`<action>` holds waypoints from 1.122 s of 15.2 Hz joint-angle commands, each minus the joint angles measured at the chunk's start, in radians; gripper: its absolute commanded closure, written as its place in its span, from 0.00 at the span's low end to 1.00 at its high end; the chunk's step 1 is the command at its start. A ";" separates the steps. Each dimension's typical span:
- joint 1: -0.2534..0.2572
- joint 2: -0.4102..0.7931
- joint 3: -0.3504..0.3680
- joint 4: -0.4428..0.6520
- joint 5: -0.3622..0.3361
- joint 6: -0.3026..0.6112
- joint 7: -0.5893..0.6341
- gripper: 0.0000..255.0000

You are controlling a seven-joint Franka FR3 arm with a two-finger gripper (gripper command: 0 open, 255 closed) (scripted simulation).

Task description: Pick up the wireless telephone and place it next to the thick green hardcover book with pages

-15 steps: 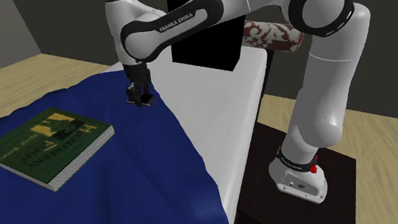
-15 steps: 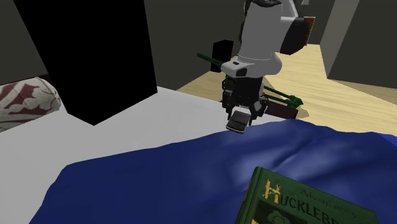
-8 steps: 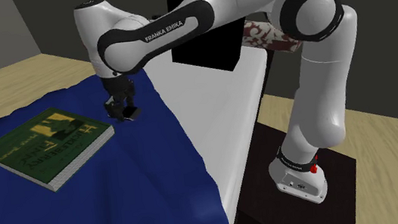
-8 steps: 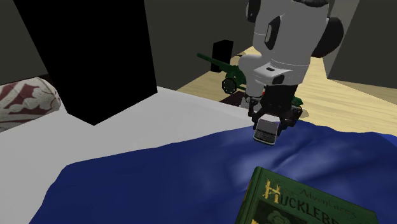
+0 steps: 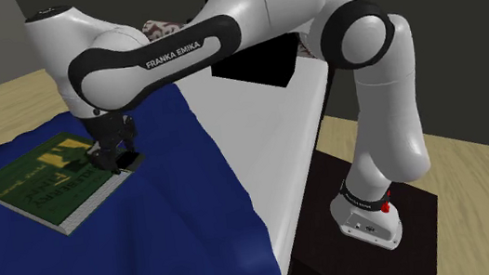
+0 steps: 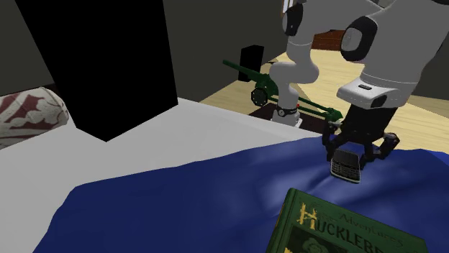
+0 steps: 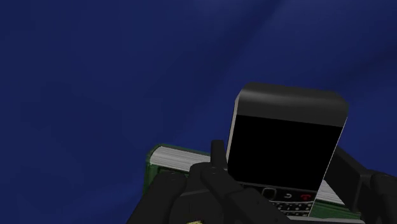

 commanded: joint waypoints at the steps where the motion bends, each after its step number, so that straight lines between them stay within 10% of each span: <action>1: 0.036 0.056 0.007 0.082 -0.015 -0.031 0.037 1.00; 10: 0.255 0.457 0.000 0.750 -0.083 -0.305 0.142 1.00; 17: 0.229 0.409 0.004 0.568 -0.080 -0.175 0.161 1.00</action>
